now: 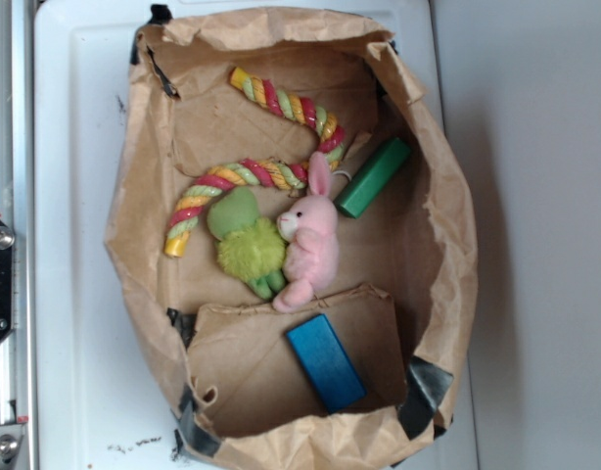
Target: Grab the multicolored rope.
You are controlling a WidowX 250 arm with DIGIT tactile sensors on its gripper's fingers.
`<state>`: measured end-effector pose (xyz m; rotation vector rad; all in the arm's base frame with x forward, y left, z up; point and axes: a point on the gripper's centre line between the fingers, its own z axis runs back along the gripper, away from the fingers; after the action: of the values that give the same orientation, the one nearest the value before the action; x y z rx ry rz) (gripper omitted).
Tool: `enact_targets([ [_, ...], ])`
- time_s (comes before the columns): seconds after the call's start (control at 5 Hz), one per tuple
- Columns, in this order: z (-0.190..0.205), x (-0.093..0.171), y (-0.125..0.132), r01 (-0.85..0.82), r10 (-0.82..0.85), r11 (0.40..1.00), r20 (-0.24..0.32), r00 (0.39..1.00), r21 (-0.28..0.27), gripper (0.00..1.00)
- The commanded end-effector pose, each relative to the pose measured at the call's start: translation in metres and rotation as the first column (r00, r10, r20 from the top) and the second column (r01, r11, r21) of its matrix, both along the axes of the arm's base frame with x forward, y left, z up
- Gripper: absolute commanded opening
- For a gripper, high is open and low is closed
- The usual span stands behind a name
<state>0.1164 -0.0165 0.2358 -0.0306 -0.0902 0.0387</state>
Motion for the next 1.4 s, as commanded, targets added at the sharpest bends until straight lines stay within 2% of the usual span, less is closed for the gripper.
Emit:
enact_targets([
  [0.0, 0.000, 0.000, 0.000, 0.000, 0.000, 1.000, 0.000, 1.000, 0.000, 1.00],
  [0.6, -0.010, 0.045, 0.003, -0.017, 0.016, 0.999, 0.010, 1.000, 0.047, 1.00],
  [0.8, -0.017, 0.064, 0.008, 0.050, -0.052, 0.996, 0.021, 0.998, 0.071, 1.00],
  [1.0, -0.017, 0.080, 0.015, 0.178, -0.181, 0.982, 0.040, 0.983, 0.064, 1.00],
  [1.2, -0.019, 0.096, 0.021, 0.367, -0.371, 0.928, 0.076, 0.926, 0.056, 1.00],
])
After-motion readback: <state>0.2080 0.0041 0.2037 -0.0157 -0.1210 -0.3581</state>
